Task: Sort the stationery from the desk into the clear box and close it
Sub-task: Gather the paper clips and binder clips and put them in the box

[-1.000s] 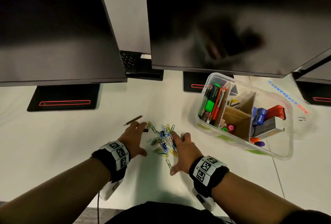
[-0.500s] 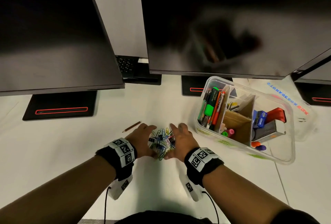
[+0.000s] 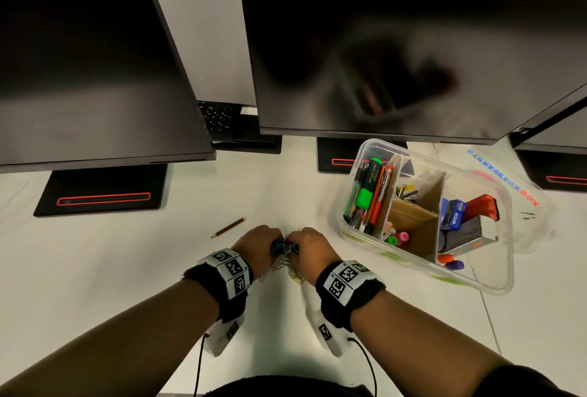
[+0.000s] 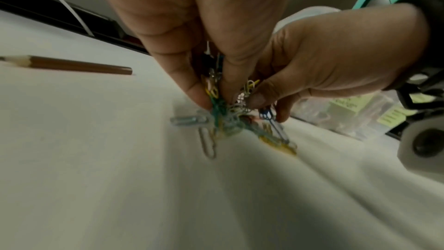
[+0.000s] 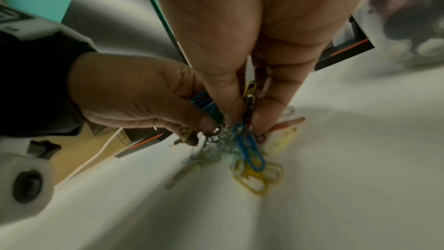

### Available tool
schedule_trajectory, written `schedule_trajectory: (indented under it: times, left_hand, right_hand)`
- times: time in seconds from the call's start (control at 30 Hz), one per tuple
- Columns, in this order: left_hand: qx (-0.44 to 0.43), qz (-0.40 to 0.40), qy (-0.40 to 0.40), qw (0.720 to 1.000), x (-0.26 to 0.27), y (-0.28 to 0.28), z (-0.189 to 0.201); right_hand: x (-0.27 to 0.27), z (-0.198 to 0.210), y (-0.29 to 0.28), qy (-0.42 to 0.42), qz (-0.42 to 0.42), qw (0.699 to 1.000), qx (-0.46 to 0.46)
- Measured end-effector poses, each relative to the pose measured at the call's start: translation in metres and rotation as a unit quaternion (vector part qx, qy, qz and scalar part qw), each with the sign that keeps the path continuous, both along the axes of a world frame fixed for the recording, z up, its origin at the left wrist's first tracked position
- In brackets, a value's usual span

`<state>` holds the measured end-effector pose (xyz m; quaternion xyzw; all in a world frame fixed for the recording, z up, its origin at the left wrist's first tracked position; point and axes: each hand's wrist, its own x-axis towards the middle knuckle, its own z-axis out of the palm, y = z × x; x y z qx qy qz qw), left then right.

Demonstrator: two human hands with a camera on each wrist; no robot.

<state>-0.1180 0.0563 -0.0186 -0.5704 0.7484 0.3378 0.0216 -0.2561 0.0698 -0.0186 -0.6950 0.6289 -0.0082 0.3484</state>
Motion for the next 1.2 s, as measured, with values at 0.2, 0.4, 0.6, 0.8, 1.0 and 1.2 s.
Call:
schedule_trajectory:
  times: [0.2, 0.4, 0.6, 0.8, 1.0, 1.2]
  left_hand:
    - [-0.038, -0.009, -0.003, 0.999, -0.004, -0.005, 0.036]
    - [-0.069, -0.023, -0.009, 0.997, -0.012, -0.011, 0.078]
    - [-0.117, -0.028, -0.001, 0.993, -0.042, -0.017, 0.123]
    - [-0.153, -0.03, 0.039, 0.987, -0.103, -0.032, 0.152]
    - [-0.147, -0.008, 0.069, 0.987, -0.165, -0.044, 0.151]
    - [-0.147, 0.011, 0.068, 0.987, -0.207, -0.055, 0.136]
  right_hand:
    - [-0.005, 0.034, -0.004, -0.006, -0.002, 0.999, -0.031]
    - [-0.019, 0.077, -0.007, -0.03, -0.003, 0.997, -0.074]
    - [-0.049, 0.116, -0.011, -0.073, -0.035, 0.991, -0.109]
    - [-0.11, 0.149, -0.021, -0.06, -0.067, 0.984, -0.151]
    - [-0.17, 0.158, -0.033, -0.059, -0.119, 0.984, -0.121]
    - [-0.206, 0.142, -0.05, -0.054, -0.154, 0.981, -0.11]
